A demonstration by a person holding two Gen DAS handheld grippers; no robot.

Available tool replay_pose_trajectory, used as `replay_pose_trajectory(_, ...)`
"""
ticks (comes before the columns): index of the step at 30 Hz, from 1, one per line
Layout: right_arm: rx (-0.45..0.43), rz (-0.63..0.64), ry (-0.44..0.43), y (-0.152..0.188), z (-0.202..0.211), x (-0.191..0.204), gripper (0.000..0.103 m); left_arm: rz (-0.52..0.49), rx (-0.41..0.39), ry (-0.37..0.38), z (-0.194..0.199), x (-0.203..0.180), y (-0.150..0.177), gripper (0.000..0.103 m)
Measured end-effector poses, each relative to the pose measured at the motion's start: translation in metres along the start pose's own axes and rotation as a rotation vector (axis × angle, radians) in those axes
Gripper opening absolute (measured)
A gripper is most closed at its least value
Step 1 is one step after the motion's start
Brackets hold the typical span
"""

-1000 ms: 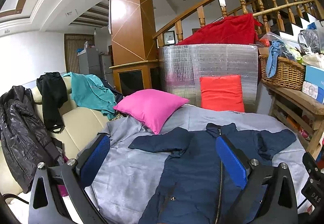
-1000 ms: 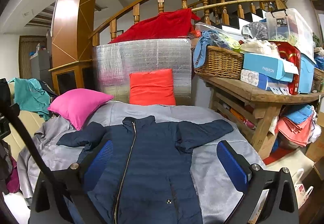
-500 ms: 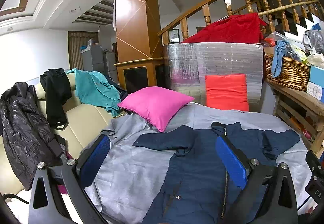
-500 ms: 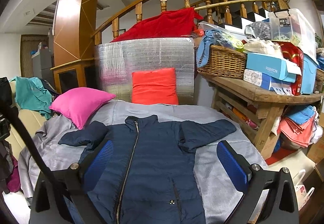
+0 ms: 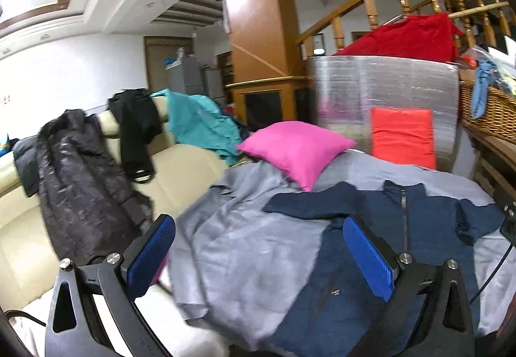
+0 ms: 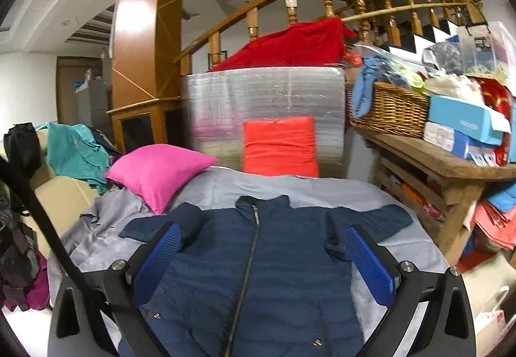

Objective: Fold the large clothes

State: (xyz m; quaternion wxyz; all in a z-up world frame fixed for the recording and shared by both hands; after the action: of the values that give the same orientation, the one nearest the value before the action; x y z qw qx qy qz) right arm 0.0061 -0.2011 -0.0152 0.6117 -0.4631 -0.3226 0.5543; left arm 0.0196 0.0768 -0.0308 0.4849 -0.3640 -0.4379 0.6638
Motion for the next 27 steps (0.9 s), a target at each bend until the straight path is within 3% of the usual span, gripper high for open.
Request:
replay_pose_trajectory(12, -0.036, 0.009, -0.010, -0.015, 0.011, 0.030, 0.103, 0.015, -0.053, -0.063, 0.026, 0.047, -0.009, 0.103)
replay_pose_trajectory(20, -0.075, 0.000, 0.036, -0.031, 0.019, 0.025, 0.103, 0.002, -0.057, -0.055, 0.028, 0.054, -0.007, 0.103)
replay_pose_trajectory(27, -0.046, -0.047, 0.106, -0.026, 0.001, -0.004, 0.103, -0.023, -0.010, -0.045, 0.006, 0.051, 0.004, 0.103)
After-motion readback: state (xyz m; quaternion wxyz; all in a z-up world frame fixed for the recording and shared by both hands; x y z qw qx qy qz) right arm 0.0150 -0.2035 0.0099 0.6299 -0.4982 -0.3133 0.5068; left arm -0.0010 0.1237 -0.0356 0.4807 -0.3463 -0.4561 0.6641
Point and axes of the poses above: each gripper's, at about its wrist camera, not at the fingertips, and z roughly against the way its jaws point, x to its left, y to its underside, the point moved 4 cm from there along -z, roughly the way its jaws point, and after that the axes turned 10 degrees about z, right-handed, at the moved point
